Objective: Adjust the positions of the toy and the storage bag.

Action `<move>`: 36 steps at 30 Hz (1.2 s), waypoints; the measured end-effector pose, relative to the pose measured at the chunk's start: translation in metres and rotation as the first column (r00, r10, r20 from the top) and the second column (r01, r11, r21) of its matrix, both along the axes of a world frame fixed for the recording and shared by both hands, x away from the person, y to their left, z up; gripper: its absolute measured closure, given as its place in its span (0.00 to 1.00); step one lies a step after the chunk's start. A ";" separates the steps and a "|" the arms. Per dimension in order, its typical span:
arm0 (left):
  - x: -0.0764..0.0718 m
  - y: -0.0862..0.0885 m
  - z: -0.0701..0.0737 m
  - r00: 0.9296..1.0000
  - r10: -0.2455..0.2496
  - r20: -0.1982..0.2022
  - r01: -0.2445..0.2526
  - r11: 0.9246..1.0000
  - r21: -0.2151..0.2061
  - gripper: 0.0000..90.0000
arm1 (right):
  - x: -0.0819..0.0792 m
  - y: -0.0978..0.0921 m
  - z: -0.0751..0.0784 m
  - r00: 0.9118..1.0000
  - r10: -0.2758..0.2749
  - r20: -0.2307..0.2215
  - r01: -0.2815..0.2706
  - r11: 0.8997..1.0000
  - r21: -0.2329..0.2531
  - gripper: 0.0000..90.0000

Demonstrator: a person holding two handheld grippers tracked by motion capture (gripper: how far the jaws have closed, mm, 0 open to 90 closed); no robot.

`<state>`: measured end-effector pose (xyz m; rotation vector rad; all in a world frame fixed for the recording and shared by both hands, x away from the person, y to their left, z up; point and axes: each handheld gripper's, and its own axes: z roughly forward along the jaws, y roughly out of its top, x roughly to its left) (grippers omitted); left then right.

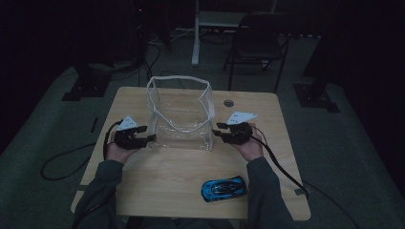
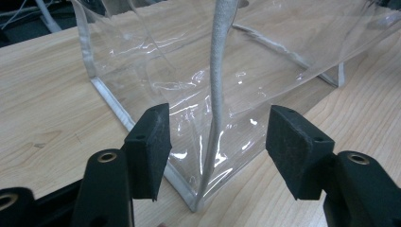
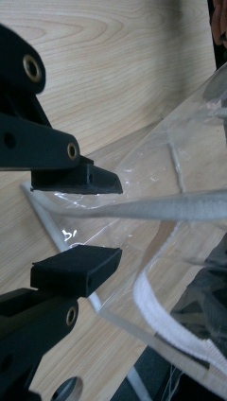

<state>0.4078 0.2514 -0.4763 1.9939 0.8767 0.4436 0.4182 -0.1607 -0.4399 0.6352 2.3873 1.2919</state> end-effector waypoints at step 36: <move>0.005 -0.008 0.000 1.000 0.016 0.026 -0.017 0.999 0.044 0.96 | 0.005 0.011 -0.005 0.999 0.044 -0.014 -0.044 0.999 -0.028 0.96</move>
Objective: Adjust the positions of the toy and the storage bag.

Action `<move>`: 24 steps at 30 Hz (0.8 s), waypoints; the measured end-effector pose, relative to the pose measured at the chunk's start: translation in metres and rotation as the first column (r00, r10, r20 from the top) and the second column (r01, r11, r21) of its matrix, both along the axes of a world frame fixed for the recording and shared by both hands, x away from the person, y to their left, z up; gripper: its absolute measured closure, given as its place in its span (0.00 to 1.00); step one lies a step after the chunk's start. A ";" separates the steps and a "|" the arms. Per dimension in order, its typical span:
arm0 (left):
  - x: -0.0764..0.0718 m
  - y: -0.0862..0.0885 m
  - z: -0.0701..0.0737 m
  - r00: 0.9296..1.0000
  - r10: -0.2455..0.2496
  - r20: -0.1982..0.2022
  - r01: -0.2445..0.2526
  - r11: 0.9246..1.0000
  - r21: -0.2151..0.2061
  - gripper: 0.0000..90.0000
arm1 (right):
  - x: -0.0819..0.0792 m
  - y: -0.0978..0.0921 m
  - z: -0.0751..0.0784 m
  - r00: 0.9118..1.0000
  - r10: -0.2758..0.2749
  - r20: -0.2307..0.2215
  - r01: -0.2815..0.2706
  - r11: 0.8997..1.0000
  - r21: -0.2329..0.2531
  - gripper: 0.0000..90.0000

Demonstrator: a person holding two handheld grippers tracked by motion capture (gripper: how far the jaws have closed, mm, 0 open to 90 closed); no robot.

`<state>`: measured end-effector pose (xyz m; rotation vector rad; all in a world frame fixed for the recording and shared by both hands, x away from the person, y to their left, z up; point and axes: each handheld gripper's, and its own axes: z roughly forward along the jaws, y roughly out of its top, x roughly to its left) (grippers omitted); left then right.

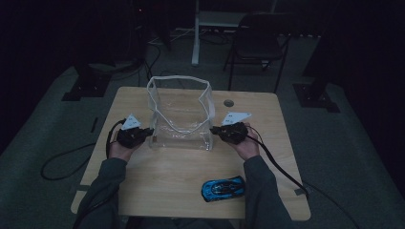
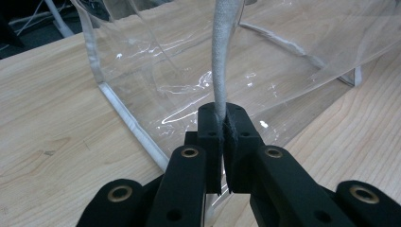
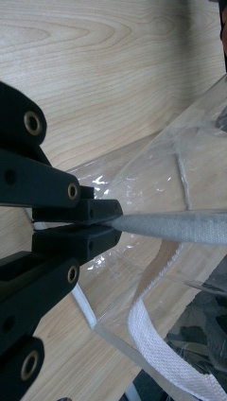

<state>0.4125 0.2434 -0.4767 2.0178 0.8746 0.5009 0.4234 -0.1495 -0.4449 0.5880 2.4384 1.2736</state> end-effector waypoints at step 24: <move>0.005 -0.013 -0.001 1.000 -0.013 -0.004 0.013 1.000 -0.019 0.96 | -0.007 -0.010 0.003 1.000 -0.017 0.020 0.017 0.999 -0.033 0.97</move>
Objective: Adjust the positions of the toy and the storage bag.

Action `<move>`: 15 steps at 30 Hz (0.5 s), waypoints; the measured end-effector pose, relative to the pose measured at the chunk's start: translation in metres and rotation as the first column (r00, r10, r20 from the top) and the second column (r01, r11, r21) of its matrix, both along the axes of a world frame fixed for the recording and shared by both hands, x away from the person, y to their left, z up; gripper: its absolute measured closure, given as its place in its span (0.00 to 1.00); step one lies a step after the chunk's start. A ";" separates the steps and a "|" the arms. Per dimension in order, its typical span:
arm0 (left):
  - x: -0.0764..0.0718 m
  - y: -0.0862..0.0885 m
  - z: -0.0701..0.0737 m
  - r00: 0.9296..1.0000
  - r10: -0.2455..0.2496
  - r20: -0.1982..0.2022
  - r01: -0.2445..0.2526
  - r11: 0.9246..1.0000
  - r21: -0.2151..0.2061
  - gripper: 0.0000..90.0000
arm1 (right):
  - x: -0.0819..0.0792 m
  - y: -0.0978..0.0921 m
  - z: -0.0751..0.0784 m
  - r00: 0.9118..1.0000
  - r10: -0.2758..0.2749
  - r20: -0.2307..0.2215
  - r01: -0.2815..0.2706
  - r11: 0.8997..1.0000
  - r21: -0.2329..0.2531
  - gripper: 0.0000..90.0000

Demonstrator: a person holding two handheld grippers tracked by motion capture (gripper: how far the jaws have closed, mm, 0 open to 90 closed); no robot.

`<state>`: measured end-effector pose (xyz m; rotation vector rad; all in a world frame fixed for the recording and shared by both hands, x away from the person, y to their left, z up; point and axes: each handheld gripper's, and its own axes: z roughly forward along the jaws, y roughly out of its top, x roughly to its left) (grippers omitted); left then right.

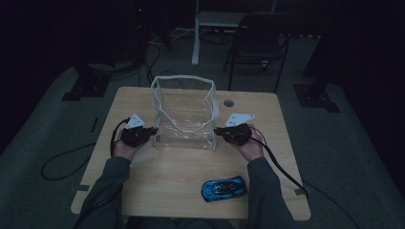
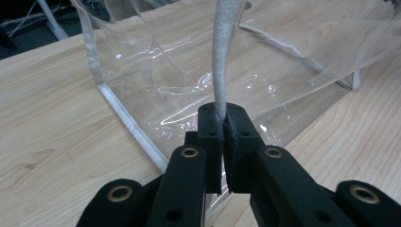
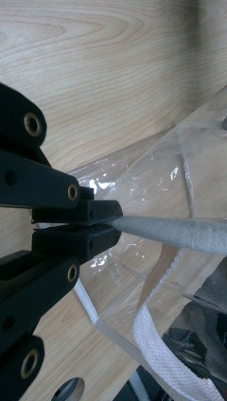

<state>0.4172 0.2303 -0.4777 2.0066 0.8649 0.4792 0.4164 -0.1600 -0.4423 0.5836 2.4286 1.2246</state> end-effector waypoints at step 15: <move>0.002 -0.015 0.001 0.999 -0.034 -0.004 0.034 0.999 -0.011 0.96 | -0.005 -0.016 0.001 1.000 -0.028 0.001 0.028 1.000 -0.006 0.97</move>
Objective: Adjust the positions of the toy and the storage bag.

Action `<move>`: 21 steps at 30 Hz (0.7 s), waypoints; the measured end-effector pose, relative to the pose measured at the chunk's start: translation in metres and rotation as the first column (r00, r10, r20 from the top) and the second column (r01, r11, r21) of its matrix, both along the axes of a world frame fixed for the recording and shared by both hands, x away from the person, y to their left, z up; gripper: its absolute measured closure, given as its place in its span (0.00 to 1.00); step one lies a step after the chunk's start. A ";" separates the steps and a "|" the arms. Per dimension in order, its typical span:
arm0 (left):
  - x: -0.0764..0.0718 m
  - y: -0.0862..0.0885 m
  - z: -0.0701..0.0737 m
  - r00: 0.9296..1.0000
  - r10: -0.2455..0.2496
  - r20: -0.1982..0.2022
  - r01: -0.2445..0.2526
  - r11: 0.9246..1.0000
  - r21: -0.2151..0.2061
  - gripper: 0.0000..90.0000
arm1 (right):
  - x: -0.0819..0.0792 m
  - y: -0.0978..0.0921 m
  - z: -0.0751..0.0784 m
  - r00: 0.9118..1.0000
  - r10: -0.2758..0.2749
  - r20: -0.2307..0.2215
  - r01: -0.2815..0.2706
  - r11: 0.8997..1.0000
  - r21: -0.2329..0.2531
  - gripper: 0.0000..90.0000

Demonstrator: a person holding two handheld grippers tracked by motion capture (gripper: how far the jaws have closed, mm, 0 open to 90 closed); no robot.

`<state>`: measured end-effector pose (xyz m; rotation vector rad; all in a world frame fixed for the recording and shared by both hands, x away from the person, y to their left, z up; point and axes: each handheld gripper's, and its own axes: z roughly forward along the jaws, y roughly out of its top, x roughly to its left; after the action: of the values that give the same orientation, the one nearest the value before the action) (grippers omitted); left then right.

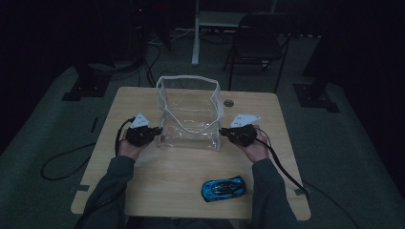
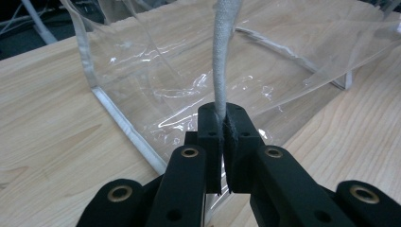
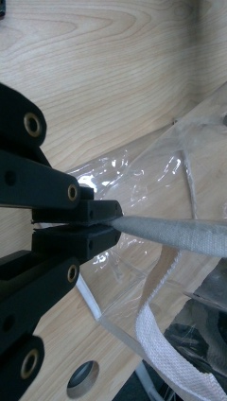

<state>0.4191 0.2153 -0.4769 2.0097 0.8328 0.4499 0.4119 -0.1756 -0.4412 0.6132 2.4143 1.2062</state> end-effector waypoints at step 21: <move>0.001 -0.017 0.000 0.998 -0.055 -0.010 0.054 0.998 -0.023 0.96 | -0.006 -0.023 0.001 0.999 -0.036 -0.002 0.036 0.999 -0.004 0.97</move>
<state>0.4200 0.1980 -0.4765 2.0103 0.7840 0.3975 0.4062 -0.1985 -0.4399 0.6540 2.3962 1.1864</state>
